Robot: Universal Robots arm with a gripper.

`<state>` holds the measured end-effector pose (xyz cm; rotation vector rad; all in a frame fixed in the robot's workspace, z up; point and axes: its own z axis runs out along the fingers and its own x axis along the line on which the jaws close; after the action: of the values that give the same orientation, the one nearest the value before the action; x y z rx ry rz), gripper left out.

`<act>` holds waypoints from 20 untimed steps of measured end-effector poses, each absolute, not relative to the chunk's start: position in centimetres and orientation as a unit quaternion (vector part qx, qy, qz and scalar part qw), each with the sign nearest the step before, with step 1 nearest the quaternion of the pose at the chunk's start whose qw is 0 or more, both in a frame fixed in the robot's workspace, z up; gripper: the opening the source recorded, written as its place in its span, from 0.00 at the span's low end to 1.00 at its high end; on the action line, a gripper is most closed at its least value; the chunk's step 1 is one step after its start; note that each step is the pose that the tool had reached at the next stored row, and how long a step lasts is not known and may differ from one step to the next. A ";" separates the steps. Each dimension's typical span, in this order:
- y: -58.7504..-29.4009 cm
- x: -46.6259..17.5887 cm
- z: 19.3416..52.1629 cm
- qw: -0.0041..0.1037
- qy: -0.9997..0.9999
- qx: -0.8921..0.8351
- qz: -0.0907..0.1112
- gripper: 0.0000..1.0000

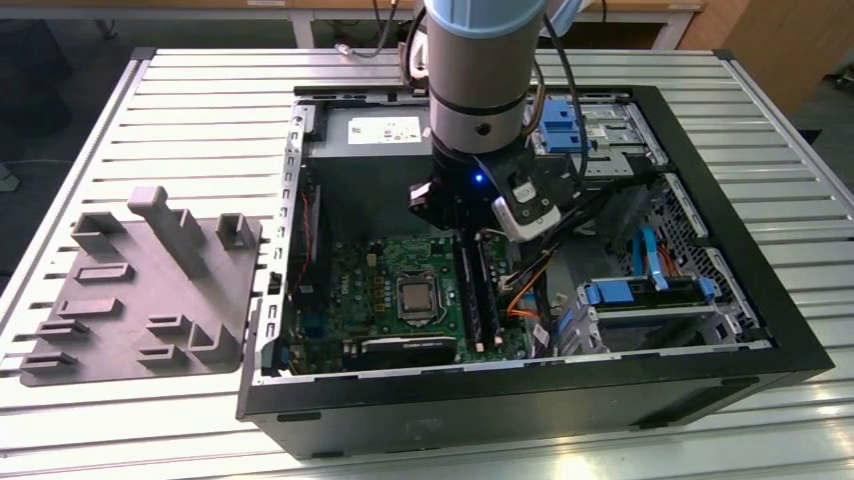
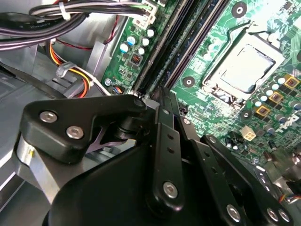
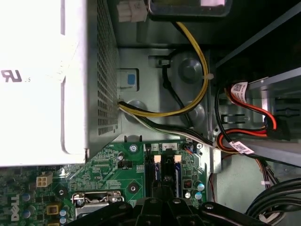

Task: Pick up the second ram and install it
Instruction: 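Press down the second ram until it locks into place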

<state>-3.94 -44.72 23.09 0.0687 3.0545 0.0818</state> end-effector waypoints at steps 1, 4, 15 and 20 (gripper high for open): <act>-44.8 -3.9 23.1 0.043 0.998 0.022 0.027 0.11; -45.1 -3.9 23.1 0.043 0.998 0.022 0.027 0.11; -46.8 -3.9 23.1 0.043 0.998 0.022 0.027 0.11; -47.5 -3.9 23.1 0.043 0.998 0.022 0.027 0.11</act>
<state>-3.93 -47.54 23.09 0.0687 3.0546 0.0813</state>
